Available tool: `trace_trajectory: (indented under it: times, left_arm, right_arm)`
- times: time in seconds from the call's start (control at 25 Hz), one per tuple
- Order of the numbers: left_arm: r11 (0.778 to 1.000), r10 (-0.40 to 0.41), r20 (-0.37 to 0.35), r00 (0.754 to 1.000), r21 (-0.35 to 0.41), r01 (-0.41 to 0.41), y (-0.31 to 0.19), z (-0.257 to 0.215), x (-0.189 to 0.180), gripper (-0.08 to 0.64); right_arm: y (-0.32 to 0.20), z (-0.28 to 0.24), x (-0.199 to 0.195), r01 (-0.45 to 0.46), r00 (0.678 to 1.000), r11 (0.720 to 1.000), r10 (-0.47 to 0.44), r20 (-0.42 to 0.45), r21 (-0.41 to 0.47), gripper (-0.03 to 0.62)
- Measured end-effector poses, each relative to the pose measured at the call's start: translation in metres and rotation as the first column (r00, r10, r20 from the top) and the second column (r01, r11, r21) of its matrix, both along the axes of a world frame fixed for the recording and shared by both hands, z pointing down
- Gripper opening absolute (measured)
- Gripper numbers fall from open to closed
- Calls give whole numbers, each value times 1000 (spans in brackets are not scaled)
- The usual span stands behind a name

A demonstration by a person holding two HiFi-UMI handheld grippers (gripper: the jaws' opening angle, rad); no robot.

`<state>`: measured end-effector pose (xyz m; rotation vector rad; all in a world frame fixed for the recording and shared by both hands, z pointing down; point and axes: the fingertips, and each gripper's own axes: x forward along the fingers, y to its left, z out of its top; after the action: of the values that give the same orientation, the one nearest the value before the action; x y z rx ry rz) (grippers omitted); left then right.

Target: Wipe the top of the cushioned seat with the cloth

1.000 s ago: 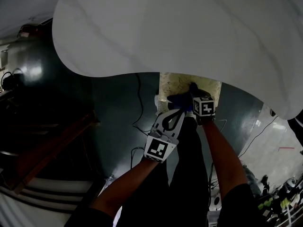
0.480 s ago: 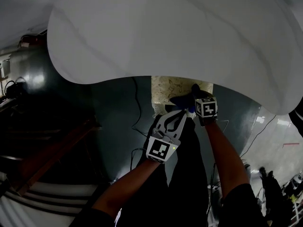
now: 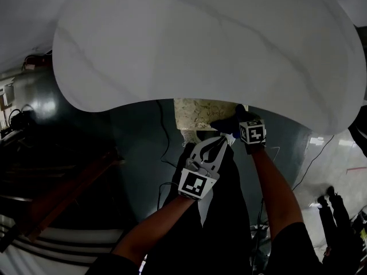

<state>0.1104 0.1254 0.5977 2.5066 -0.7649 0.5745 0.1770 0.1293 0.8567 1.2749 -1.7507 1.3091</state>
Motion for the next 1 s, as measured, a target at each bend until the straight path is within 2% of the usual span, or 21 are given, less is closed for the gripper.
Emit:
trace_trajectory:
  times: [0.12,0.32,0.52,0.76,0.92,1.0]
  left_arm:
    - [1000,1,-4,1000,-10,-1,5,2,7,21]
    - [1000,21,-5,1000,-16,-21,4,1,23,21]
    - [1000,27,0,1000,-11,-27,1,-3,25,21]
    - [999,-43,-32,999,1,43,0,-28,6,21]
    - [1000,-17,37,999,-12,17,13,-54,-19,21]
    - [1000,-7,41,999,-5,7,18,-74,-30,21]
  right_arm:
    - [5,6,19,-23,1000,1000,22,-21,-10,130]
    - [23,23,68,-71,991,996,64,-117,-55,130]
    - [28,4,93,-149,982,989,147,-116,-8,130]
    - [14,-55,91,-170,981,980,179,-80,107,127]
    - [15,-116,70,-156,983,975,170,-77,156,126]
    - [19,-153,56,-160,982,970,175,-74,181,126]
